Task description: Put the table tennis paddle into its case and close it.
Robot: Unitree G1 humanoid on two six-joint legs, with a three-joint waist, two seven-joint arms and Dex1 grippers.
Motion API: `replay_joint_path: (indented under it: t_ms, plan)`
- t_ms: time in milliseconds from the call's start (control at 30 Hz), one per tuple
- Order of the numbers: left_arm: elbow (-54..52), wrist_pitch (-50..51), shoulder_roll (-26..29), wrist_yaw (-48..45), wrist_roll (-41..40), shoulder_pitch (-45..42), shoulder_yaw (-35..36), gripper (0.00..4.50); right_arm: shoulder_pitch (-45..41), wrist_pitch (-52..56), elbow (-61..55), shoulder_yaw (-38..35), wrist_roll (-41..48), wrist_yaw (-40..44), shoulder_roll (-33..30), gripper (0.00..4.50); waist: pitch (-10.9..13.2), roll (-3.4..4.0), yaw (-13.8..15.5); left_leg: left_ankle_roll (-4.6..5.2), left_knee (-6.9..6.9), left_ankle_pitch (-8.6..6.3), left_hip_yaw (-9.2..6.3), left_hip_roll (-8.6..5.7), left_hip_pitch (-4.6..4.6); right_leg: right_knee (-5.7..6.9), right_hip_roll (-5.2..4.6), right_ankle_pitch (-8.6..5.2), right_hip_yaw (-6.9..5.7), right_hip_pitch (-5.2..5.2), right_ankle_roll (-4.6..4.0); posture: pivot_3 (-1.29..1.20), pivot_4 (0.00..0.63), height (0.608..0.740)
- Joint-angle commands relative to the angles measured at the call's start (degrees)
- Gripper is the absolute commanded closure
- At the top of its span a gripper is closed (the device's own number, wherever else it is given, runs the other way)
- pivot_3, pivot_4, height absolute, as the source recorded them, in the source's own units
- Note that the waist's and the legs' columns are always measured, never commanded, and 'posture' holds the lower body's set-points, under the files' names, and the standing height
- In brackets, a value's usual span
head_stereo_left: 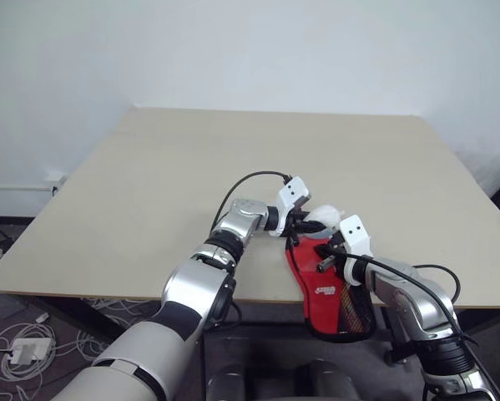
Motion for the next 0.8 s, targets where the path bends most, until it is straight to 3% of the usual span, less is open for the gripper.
replay_joint_path:
  t_ms: [33,267,433,600,667,800]
  plan:
    - [-2.3,0.5,1.0,-1.4,0.0,-1.0,0.1,2.41,-0.3,0.7,-0.3,0.2,-0.2,0.2,-0.4,4.5,0.0,0.0,0.0,0.0,0.0,0.0,-0.01,0.0,0.0,0.0,0.0,0.0,0.0,0.0,0.0,0.0,0.0,0.74]
    - [-6.8,3.5,7.8,-6.7,-1.9,-3.4,1.6,0.03,-0.5,1.2,-0.7,0.4,-0.1,0.7,-0.6,4.5,0.0,0.0,-0.1,0.0,0.0,0.0,-0.01,0.04,0.0,0.01,0.05,0.0,0.0,-0.02,0.0,0.0,0.0,0.74]
    - [-16.6,10.4,12.7,-14.2,-7.2,-3.5,3.8,0.03,-0.5,2.0,-1.6,0.0,0.3,1.6,-1.6,4.5,0.0,0.0,-0.1,0.0,0.0,0.0,-0.01,0.05,0.0,0.01,0.02,0.0,0.0,-0.01,0.0,0.0,0.0,0.74]
    - [-25.0,15.9,19.7,-13.4,-11.6,-1.1,7.9,0.03,-0.6,4.6,-5.6,-1.5,1.3,3.9,-5.8,4.5,0.0,0.0,-0.2,0.0,0.02,0.0,0.0,0.07,-0.01,0.02,0.02,0.0,0.04,-0.03,0.01,0.0,0.0,0.74]
    - [-26.6,16.9,21.3,-12.1,-11.9,1.1,8.2,0.4,-1.1,5.9,-7.5,-2.6,2.1,5.3,-8.2,4.5,0.0,0.03,-0.2,0.0,0.01,0.0,0.0,0.06,0.0,0.03,0.04,0.0,0.04,-0.03,0.0,0.0,0.0,0.74]
    - [-32.3,19.7,22.6,-10.7,-13.1,7.5,8.2,1.63,-2.3,8.8,-11.1,-5.6,5.0,8.8,-13.7,3.27,0.0,0.05,-0.1,-0.01,0.02,0.01,0.0,0.06,0.01,0.04,0.02,-0.01,0.04,-0.01,0.01,0.0,0.0,0.74]
